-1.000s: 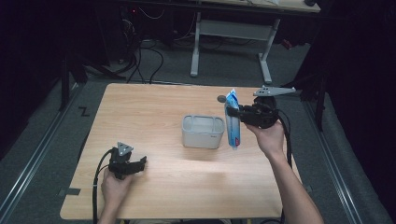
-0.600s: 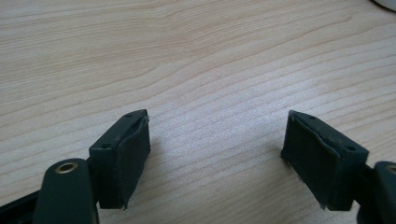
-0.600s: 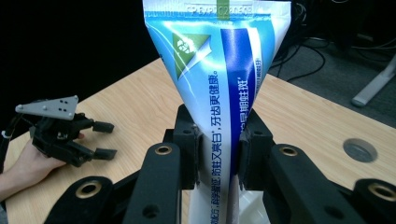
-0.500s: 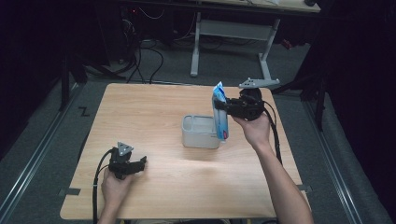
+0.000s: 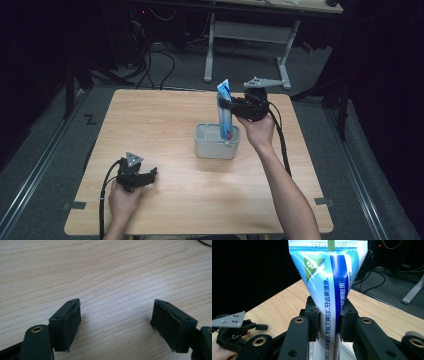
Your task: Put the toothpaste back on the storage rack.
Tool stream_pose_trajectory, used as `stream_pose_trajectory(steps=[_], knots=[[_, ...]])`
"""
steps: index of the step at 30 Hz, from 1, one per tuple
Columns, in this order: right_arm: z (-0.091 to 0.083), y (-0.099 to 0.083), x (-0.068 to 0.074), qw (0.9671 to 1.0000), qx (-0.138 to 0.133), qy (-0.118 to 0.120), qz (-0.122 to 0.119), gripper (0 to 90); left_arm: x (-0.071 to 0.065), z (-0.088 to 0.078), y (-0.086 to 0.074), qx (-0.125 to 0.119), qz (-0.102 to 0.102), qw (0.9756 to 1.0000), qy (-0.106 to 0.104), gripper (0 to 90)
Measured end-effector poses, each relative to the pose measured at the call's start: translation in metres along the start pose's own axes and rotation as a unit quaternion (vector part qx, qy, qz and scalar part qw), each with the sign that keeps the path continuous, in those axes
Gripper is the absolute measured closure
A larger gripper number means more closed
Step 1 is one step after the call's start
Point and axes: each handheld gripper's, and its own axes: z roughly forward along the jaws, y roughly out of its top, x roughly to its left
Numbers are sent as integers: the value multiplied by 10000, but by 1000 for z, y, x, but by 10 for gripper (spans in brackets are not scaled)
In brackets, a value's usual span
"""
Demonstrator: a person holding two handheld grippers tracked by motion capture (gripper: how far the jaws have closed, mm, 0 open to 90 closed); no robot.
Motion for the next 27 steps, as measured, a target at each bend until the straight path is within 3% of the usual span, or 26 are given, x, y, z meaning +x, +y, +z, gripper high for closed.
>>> stream_pose_trajectory(steps=[10, 23, 27], knots=[[12, 6, 0, 9998, -68, -176, -4, 728, 0, 0, 0, -3, 5, 10000, -10, 238], [32, -5, 6, 9986, 265, -361, -286, 723, 0, 0, 0, 3, 20, 10000, -11, 238], [38, -13, 3, 9984, 357, -344, -258, 722, 0, 0, 0, 3, 19, 10000, -12, 238]])
